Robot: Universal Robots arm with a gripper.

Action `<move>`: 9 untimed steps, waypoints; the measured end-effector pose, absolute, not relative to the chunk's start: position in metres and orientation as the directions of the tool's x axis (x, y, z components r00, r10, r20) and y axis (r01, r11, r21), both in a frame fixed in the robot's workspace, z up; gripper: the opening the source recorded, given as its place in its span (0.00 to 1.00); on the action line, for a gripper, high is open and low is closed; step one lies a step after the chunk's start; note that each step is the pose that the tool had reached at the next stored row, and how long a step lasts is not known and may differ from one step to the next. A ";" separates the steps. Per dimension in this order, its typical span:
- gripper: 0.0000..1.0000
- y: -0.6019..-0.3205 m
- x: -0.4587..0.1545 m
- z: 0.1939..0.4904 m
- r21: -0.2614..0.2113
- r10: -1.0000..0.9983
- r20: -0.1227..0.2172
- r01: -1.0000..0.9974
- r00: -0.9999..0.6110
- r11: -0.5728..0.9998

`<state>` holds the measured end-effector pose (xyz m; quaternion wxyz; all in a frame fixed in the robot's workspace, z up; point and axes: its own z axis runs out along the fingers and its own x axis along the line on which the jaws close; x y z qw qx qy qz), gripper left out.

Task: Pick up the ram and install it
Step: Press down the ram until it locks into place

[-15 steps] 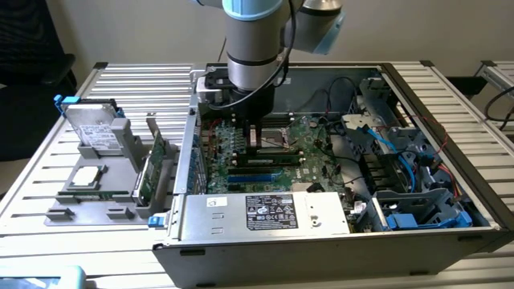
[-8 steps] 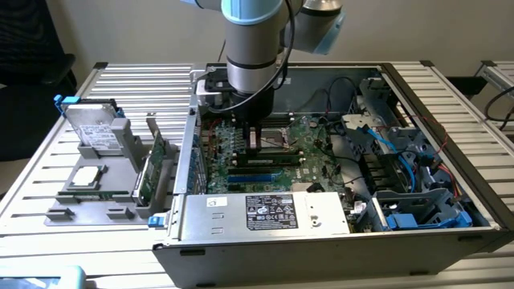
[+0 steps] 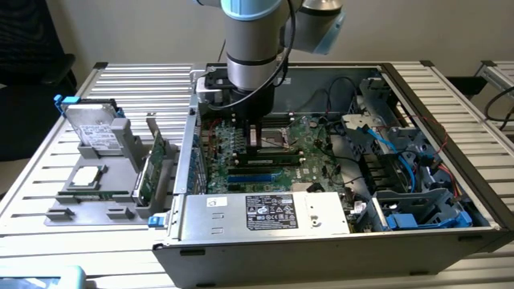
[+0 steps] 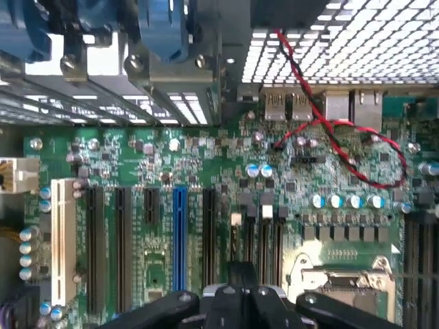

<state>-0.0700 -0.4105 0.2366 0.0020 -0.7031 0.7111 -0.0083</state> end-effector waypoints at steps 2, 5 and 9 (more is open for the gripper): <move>0.11 -0.411 -0.066 0.245 -0.014 -1.000 0.009 -1.000 -0.011 0.011; 0.11 -0.413 -0.057 0.252 -0.014 -1.000 0.009 -1.000 -0.011 0.011; 0.11 -0.417 -0.041 0.256 -0.015 -1.000 0.009 -1.000 -0.011 0.011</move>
